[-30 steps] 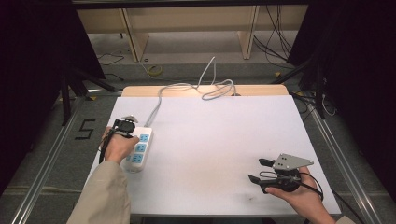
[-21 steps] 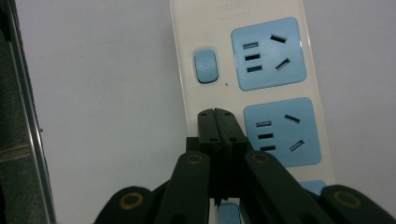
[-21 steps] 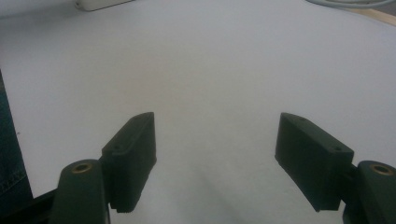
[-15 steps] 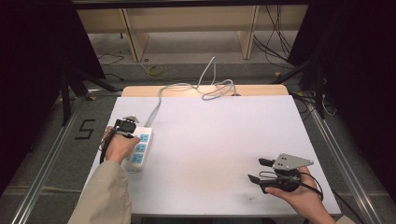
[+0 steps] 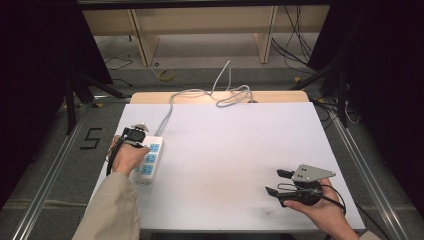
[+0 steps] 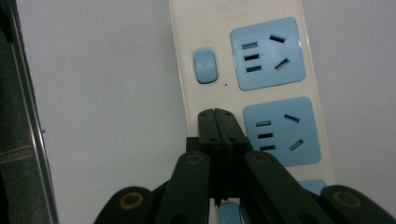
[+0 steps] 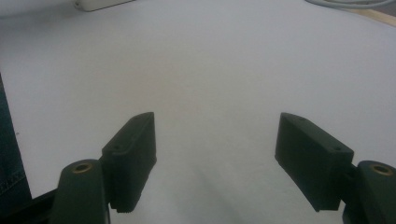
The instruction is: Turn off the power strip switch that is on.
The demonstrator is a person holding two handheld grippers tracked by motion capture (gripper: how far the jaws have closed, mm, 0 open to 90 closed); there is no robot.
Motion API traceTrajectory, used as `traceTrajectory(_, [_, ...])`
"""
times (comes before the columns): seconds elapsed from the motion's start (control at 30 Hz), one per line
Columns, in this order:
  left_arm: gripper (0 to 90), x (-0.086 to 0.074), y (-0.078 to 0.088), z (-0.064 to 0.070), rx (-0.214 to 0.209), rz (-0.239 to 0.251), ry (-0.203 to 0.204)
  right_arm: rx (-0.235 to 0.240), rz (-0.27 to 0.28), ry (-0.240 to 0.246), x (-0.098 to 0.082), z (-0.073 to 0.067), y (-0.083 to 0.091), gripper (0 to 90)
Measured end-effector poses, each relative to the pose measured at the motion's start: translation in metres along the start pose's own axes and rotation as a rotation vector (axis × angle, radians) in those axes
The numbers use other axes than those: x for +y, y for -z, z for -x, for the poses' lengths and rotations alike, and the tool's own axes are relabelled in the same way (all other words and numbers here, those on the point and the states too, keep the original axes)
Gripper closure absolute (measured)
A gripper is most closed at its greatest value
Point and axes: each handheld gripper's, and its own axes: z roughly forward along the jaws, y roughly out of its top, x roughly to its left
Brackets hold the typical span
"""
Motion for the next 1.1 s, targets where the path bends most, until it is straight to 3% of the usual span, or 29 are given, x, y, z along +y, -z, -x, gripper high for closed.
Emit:
traceTrajectory(0.37, [90.0, 0.0006, 0.0002, 0.0013, 0.008, -0.003, -0.014, -0.001, 0.002, 0.0, 0.0004, 0.0001, -0.0003, 29.5])
traceTrajectory(1.1, [90.0, 0.0001, 0.0042, -0.0045, -0.008, 0.008, 0.002, -0.003, 0.005, -0.004, 0.0006, 0.0007, 0.0003, 29.5])
